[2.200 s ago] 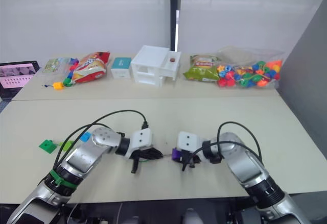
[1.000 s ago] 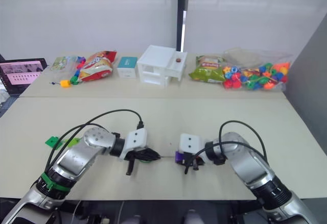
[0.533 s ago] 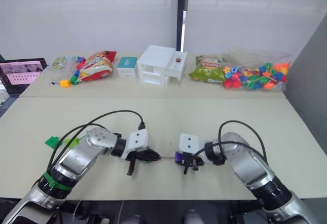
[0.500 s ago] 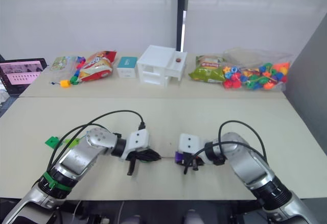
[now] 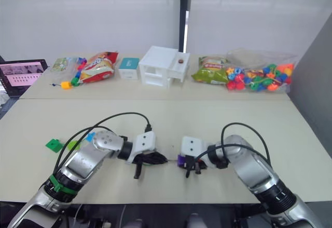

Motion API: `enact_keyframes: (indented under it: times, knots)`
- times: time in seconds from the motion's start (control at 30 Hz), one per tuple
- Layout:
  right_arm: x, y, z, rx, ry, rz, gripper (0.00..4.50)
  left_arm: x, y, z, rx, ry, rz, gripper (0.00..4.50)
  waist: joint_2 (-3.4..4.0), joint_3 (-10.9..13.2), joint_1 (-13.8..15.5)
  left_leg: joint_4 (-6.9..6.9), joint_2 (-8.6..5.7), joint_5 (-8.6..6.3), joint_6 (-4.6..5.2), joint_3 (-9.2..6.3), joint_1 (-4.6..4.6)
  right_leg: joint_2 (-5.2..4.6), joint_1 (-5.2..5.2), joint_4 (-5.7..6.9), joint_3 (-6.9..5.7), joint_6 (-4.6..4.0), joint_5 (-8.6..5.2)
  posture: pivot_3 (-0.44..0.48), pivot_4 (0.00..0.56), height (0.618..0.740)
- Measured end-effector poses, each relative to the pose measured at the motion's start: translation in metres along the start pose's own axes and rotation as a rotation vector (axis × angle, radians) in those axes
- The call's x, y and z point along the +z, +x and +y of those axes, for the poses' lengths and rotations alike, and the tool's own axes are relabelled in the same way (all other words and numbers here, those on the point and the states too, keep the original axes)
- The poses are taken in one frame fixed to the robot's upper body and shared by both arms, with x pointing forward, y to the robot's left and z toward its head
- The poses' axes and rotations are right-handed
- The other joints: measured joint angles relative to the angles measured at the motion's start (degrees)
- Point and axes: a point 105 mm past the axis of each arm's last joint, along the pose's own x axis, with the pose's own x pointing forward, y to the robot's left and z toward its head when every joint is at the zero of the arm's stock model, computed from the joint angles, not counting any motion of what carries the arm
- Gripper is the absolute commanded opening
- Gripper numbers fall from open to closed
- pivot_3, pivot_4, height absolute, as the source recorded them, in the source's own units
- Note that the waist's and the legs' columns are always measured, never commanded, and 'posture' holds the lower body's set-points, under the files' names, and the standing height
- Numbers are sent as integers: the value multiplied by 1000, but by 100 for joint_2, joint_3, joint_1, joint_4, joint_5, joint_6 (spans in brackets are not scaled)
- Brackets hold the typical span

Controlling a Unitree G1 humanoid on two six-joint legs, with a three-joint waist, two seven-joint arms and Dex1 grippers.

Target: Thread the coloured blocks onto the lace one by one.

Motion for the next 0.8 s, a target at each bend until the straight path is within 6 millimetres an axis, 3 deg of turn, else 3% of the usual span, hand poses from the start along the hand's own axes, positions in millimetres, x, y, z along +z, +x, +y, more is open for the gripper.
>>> enact_keyframes:
  times: [0.27,0.37,0.7,0.8]
  knots:
    - [-2,-1,0,3,25,11,1184,1,13,2,-21,-13,8,0,0,-3,66,7,-4,0,0,-2,13,-4,34,-11,-2,2,0,0,150,740]
    - [1,1,2,20,19,3,1184,4,31,0,-39,-29,-9,0,-3,-2,44,7,-1,0,0,-4,12,1,35,-19,-3,2,0,0,150,740]
    - [1,2,2,16,27,6,1184,5,30,2,-42,-20,-2,0,2,-5,15,5,-1,-1,2,-7,13,1,31,-12,-4,2,0,0,150,740]
    - [1,3,2,16,28,5,1184,6,29,3,-43,-26,-8,891,2,-5,15,6,-1,-1,2,-7,13,1,31,-12,-4,2,0,0,150,740]
